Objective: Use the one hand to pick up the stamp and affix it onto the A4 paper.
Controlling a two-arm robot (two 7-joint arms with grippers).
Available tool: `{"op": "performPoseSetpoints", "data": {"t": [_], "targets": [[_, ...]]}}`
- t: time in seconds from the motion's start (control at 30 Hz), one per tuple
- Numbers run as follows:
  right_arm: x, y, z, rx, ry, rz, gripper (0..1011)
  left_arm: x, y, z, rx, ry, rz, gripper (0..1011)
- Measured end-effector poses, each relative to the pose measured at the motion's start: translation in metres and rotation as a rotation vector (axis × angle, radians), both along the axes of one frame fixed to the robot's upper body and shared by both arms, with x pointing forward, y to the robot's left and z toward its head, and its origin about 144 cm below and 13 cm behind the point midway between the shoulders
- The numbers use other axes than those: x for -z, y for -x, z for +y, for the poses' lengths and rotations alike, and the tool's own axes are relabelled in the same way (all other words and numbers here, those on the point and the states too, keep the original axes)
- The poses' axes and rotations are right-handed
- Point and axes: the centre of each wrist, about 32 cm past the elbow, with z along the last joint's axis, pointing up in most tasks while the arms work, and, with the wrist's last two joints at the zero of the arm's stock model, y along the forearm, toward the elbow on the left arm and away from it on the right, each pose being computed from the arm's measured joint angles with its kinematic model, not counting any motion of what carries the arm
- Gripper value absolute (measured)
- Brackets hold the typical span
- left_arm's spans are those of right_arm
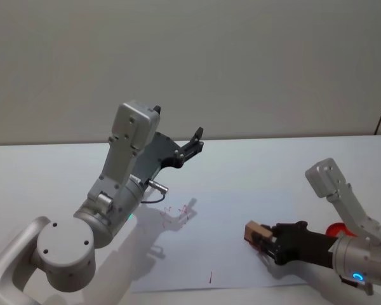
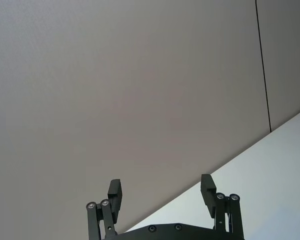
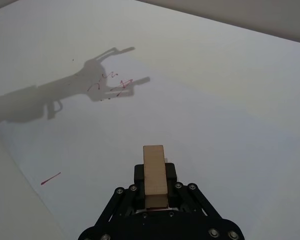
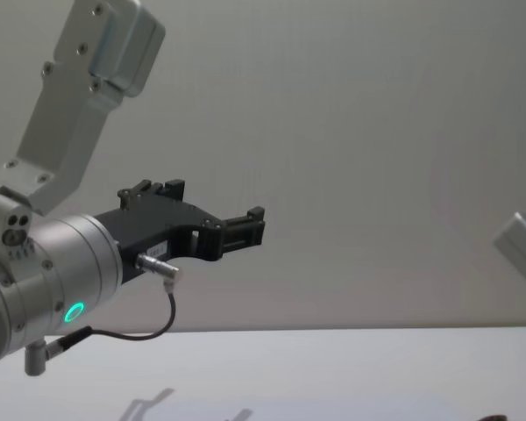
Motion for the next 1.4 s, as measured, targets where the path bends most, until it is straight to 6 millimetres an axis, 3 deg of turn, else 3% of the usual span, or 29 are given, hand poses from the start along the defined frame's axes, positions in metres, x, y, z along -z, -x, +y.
{"op": "performPoseSetpoints", "data": {"t": [0.63,1.13,1.4], "targets": [[0.005,-0.013,-0.003,-0.058,0.067,0.037,217,0.0,0.0,0.0,0.0,0.0,0.0,1001],[0.0,-0.02,-0.001,-0.069,0.077,-0.106,217,0.0,0.0,0.0,0.0,0.0,0.0,1001],[-0.016,-0.02,-0.001,-0.046,0.037,-0.24,217,0.0,0.0,0.0,0.0,0.0,0.0,1001]]}}
